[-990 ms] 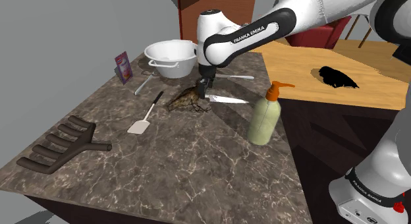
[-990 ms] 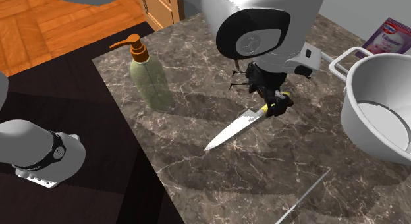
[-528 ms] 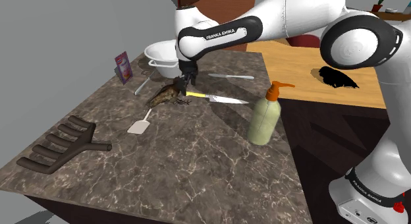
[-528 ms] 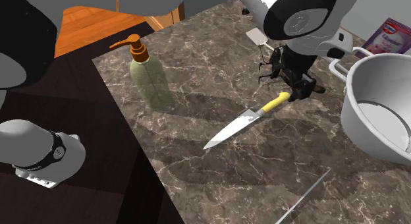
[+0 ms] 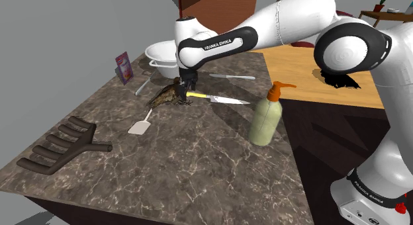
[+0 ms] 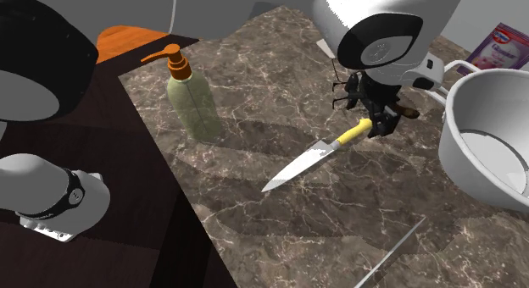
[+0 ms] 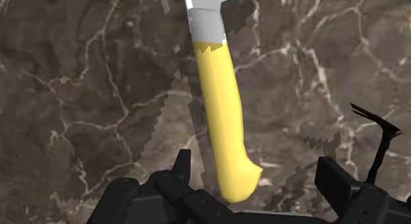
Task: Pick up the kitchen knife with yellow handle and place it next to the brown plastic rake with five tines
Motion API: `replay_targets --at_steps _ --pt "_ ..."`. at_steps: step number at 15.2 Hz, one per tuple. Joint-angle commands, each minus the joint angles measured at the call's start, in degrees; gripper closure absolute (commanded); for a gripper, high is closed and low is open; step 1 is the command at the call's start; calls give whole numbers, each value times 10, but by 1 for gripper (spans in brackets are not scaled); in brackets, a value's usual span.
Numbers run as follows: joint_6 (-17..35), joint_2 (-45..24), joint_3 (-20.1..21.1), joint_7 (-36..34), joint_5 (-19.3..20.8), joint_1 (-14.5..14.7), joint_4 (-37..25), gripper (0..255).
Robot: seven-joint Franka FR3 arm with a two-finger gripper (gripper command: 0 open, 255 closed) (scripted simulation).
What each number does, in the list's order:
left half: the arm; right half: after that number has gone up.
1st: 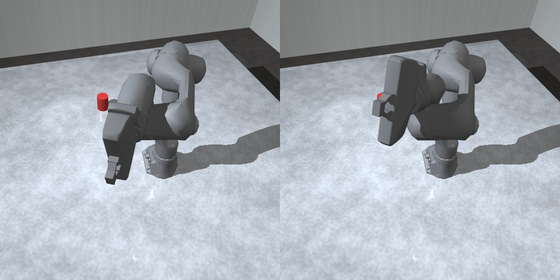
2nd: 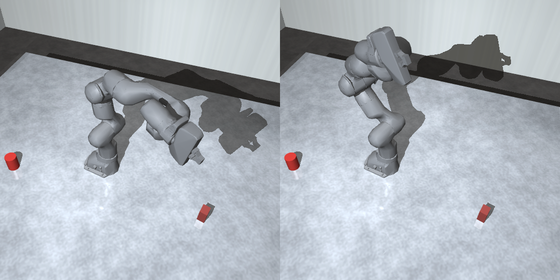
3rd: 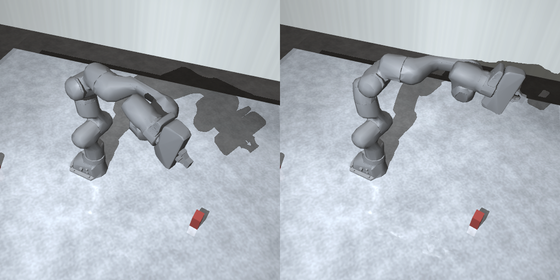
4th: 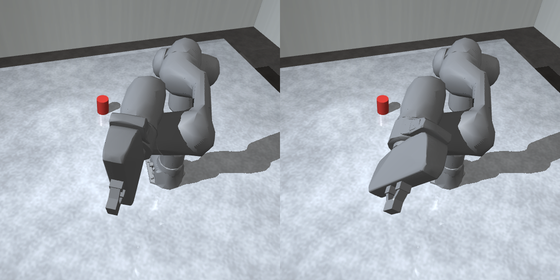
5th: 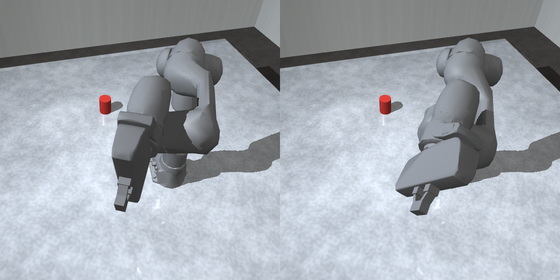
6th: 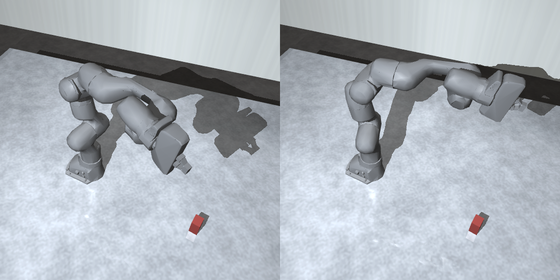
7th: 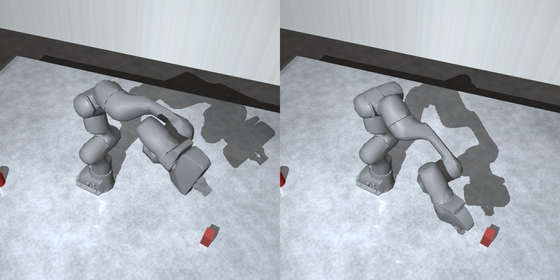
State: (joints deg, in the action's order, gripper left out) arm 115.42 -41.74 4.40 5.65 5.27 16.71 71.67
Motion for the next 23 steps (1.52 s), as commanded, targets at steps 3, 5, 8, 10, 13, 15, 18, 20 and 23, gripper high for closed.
replay_targets --at_steps 3,5,8,10,13,15,18,20,23 --pt "2 -1 0 -1 0 0 1 0" --pt "2 -1 0 -1 0 0 1 0" --pt "2 -1 0 -1 0 0 1 255" --pt "1 -1 0 -1 0 1 0 255" --pt "-1 -1 0 -1 0 1 -2 255" --pt "-1 -1 0 0 0 0 -1 255" --pt "-10 4 0 0 0 1 -6 255" --pt "-22 8 1 1 -1 1 -14 255" --pt "-42 14 1 2 -2 1 -28 255"
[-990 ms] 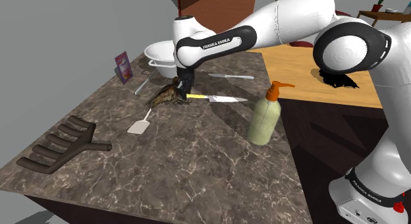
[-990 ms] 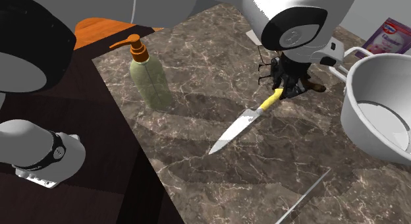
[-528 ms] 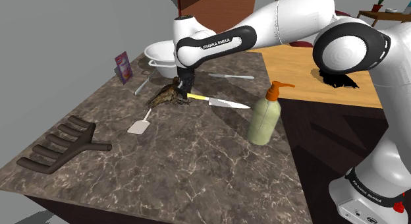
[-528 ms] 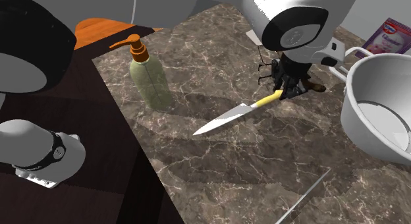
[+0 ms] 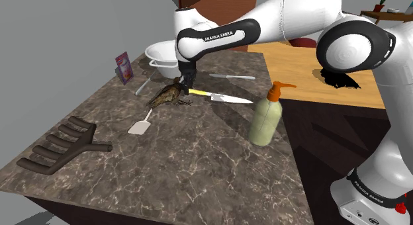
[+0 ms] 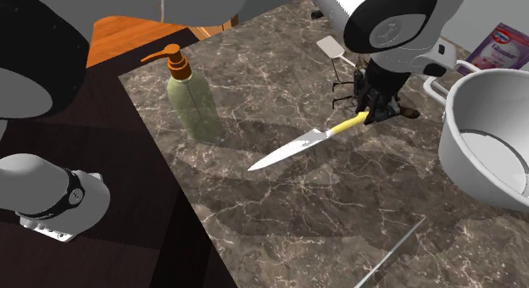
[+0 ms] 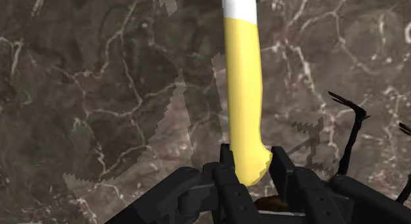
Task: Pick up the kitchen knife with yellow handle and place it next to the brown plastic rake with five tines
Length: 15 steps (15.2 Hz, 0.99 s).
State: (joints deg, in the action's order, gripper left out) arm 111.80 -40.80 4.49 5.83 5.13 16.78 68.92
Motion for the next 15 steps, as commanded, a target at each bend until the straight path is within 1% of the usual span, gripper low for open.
replay_targets --at_steps 1,9,15 --pt "-12 6 0 0 -1 0 -5 255" --pt "-69 13 1 3 -2 2 -55 255" --pt "-117 10 1 6 -3 3 -106 255"
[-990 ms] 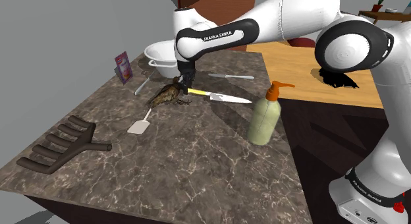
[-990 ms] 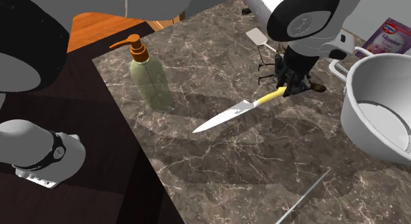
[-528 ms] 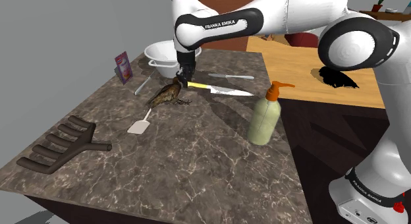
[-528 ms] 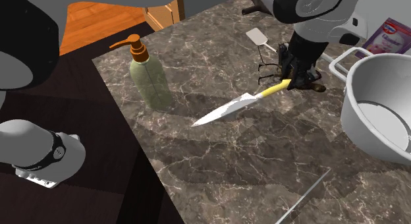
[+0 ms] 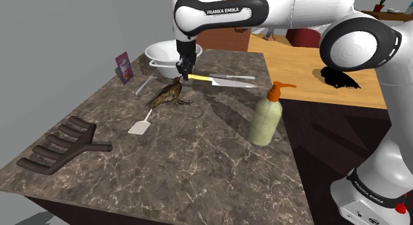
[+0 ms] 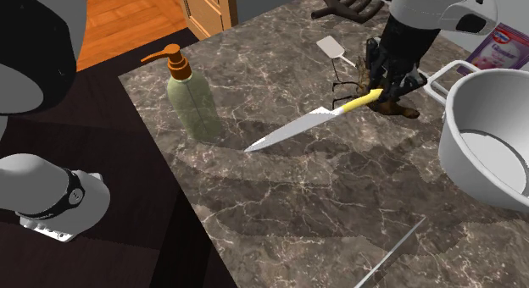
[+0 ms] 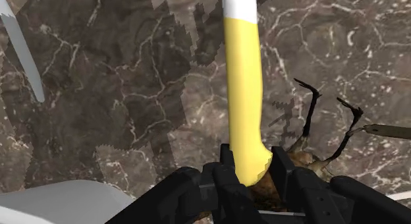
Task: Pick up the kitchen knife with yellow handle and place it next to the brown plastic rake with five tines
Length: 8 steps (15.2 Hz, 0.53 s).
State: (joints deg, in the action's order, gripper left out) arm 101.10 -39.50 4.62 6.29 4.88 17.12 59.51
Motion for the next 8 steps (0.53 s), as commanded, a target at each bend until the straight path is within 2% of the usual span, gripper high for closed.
replay_targets --at_steps 1,2,8 --pt "-19 -4 0 1 0 0 -23 255" --pt "-23 -5 0 2 0 1 -28 255" --pt "32 86 13 -61 4 42 122 255"
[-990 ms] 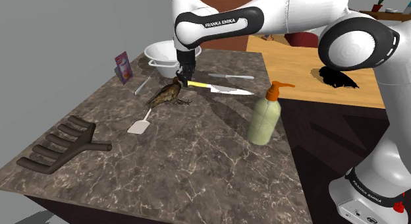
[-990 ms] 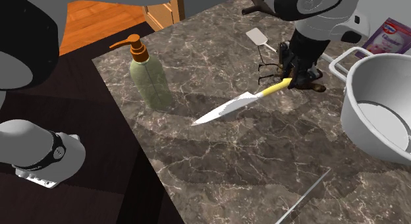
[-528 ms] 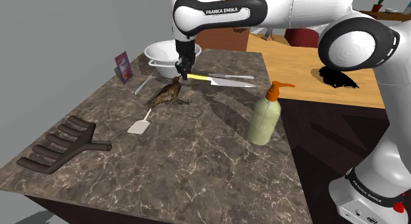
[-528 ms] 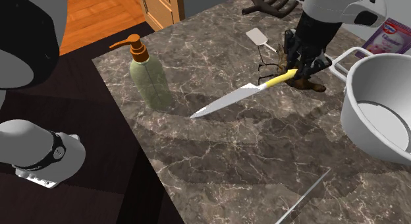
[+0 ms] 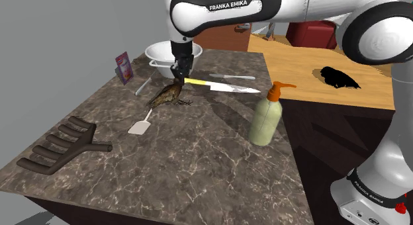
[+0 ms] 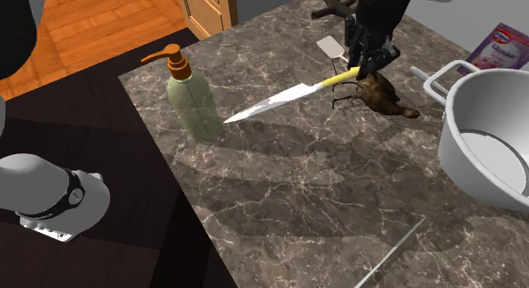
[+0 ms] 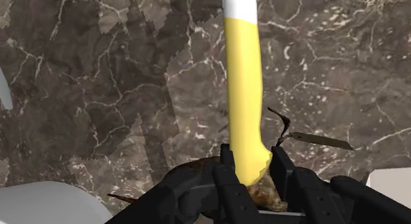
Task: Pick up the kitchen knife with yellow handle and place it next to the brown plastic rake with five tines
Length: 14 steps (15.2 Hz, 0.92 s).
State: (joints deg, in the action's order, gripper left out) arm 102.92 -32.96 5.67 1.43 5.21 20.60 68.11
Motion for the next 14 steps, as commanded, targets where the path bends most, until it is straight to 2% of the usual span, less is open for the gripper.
replay_targets --at_steps 1,7,14 --pt "20 32 5 -23 1 14 53 255" --pt "45 83 23 -90 7 59 133 255" --pt "57 115 46 -172 14 113 181 255"
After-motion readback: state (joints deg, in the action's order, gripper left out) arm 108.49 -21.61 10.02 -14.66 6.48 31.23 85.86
